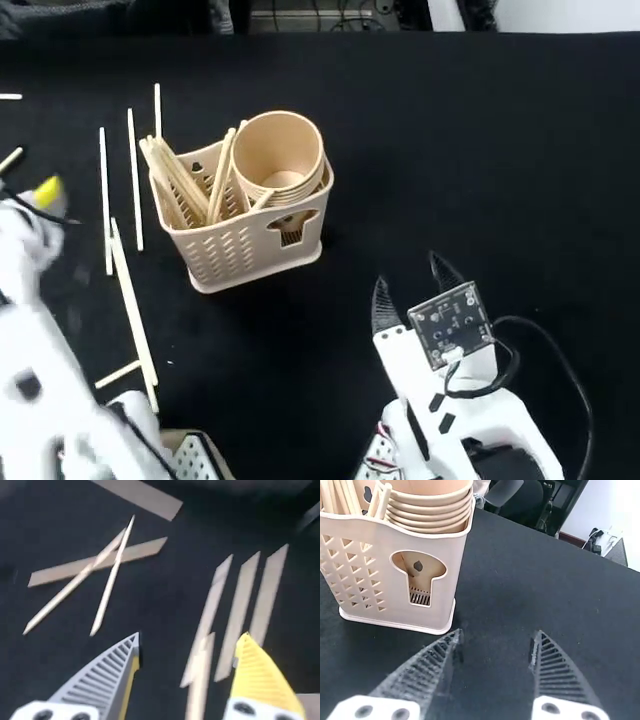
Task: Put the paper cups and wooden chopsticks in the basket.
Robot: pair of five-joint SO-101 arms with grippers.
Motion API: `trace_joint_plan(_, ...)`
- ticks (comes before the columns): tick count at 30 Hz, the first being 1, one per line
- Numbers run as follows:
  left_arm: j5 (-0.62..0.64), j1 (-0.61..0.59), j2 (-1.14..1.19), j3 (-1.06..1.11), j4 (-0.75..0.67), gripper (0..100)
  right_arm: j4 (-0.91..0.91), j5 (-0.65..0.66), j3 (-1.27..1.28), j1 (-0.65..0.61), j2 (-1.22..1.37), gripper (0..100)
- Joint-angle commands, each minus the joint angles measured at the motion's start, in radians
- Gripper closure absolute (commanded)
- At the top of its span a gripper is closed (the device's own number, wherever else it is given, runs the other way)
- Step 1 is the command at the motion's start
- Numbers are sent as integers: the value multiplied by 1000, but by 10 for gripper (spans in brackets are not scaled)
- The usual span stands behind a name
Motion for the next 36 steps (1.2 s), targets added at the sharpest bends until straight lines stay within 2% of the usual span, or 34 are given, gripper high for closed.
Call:
trace_joint_plan(1,-103,-128,413,-102,-114,704,-2,8,10,11,-54,773)
trace_joint_plan(6,-163,-140,855,-280,-253,705,0,8,13,12,-54,773)
trace_joint_plan(11,-170,-197,1189,-585,-196,705,3,8,13,12,-54,773)
trace_joint_plan(20,-172,-222,1542,-1171,106,705,3,8,13,12,-54,773)
trace_joint_plan(25,-178,-223,1679,-1371,252,705,2,8,13,12,-54,773)
trace_joint_plan(29,-250,-223,1689,-1578,463,705,0,8,16,12,-54,773)
trace_joint_plan(32,-269,-223,1689,-1836,634,703,0,8,16,12,-54,773)
trace_joint_plan(36,-302,-237,1720,-1989,634,700,0,8,16,12,-54,773)
